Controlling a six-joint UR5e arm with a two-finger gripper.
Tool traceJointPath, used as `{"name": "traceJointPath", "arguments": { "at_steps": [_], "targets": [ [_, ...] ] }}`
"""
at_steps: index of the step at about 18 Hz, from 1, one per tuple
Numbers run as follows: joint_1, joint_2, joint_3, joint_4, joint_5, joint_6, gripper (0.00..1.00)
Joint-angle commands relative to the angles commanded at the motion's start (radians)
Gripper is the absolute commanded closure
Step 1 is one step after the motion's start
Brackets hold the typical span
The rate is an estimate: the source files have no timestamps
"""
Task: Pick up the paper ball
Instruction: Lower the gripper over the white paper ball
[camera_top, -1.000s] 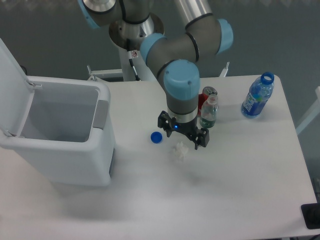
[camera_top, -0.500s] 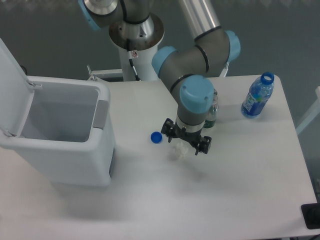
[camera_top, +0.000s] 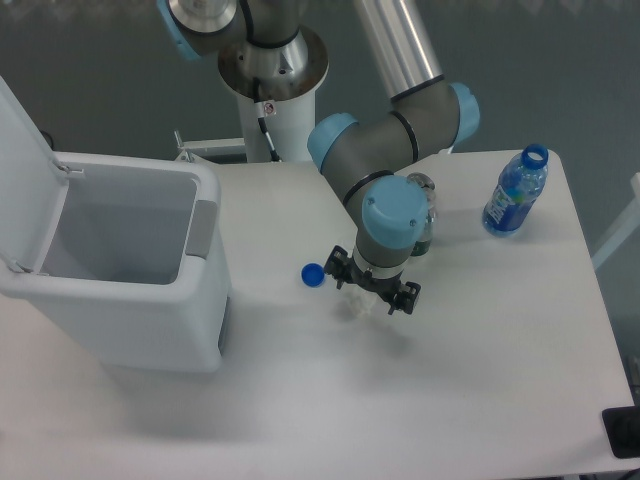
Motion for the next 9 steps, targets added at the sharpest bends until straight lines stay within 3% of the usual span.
{"name": "traceJointPath", "arguments": {
  "at_steps": [9],
  "targets": [
    [-0.005,-0.029,0.014,0.000,0.032,0.003,0.05]
  ]
}}
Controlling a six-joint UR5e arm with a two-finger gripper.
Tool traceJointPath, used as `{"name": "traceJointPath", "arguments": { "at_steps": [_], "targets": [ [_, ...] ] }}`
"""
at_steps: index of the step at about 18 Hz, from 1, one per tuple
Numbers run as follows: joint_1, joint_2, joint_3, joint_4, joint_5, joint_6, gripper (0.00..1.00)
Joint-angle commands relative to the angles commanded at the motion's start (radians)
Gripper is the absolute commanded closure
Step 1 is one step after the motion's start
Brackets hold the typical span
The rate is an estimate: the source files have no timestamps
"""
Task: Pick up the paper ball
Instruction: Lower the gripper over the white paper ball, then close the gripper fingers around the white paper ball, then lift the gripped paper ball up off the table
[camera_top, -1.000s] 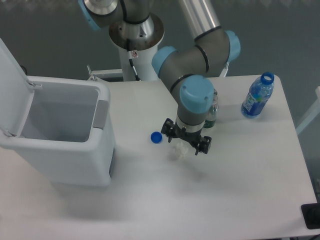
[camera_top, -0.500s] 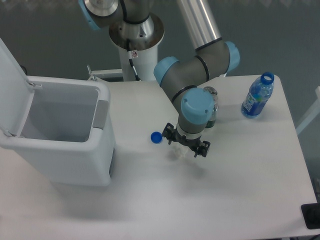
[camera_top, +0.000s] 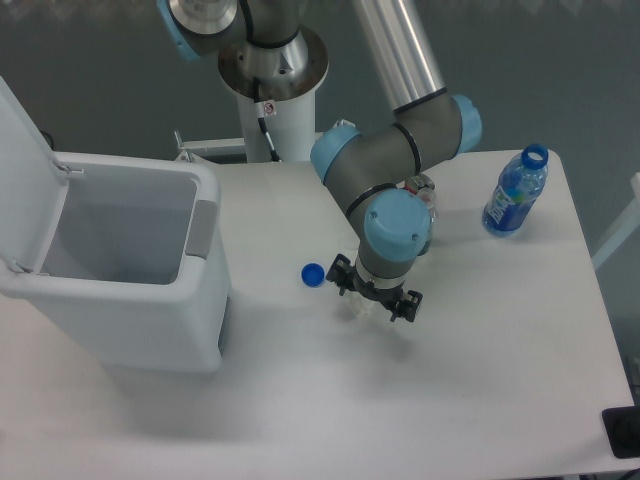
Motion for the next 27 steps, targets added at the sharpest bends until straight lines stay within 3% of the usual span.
{"name": "traceJointPath", "arguments": {
  "at_steps": [4,10,12,16,18,27],
  "targets": [
    [-0.002,0.000,0.000,0.000,0.000,-0.002,0.23],
    [-0.002,0.003,0.000,-0.002,-0.002,-0.003,0.64],
    [-0.002,0.003,0.000,0.000,-0.002,-0.005,0.67],
    [-0.002,0.003,0.000,-0.002,-0.002,-0.005,0.92],
    [-0.002,0.005,0.002,-0.002,-0.002,-0.002,1.00],
    [0.003,0.066,0.060,-0.018,-0.003,0.002,1.00]
  ]
}}
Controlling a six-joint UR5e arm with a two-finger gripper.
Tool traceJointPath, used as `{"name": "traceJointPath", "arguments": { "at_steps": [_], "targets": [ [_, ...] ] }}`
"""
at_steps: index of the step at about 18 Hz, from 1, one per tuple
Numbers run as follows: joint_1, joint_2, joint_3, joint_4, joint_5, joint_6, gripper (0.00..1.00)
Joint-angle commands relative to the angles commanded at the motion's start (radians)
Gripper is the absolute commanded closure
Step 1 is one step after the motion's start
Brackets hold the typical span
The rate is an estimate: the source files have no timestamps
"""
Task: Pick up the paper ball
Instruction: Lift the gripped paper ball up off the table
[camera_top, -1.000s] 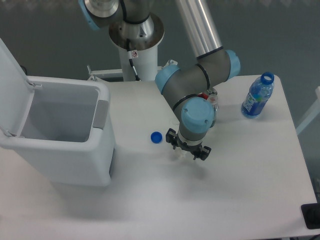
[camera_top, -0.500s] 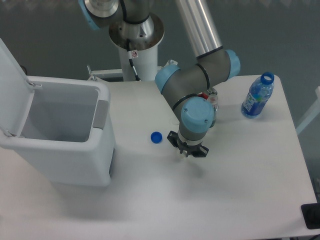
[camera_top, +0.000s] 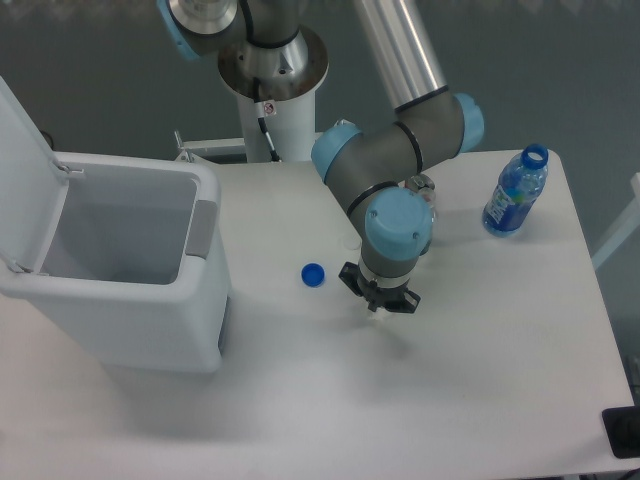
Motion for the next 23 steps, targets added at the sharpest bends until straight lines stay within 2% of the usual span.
{"name": "traceJointPath", "arguments": {
  "at_steps": [5,11,18,21,23],
  "targets": [
    [0.012,0.063,0.057,-0.005,-0.107,-0.032,1.00],
    [0.021,0.150,0.086,-0.006,-0.121,-0.040,1.00],
    [0.018,0.192,0.089,-0.015,-0.144,-0.025,1.00],
    [0.021,0.213,0.072,-0.023,-0.147,0.086,1.00],
    [0.029,0.220,0.069,-0.040,-0.147,0.095,1.00]
  ]
}}
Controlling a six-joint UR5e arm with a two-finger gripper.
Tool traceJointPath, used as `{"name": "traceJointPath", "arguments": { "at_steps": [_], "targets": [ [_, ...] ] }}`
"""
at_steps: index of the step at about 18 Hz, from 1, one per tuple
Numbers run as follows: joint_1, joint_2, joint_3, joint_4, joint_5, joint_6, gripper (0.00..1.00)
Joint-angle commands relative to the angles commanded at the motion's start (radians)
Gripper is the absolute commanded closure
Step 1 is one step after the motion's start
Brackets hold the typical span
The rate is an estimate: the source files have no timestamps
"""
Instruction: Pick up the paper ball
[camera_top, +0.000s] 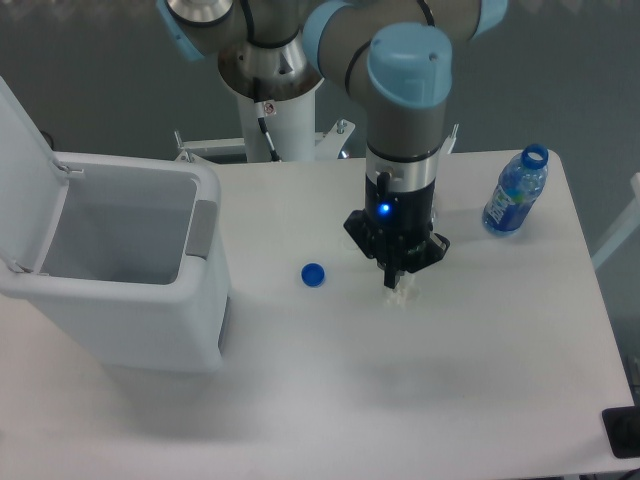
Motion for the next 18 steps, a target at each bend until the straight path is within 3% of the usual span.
{"name": "traceJointPath", "arguments": {
  "at_steps": [18],
  "targets": [
    [0.029,0.000,-0.003,0.001,-0.005,0.000,1.00]
  ]
}}
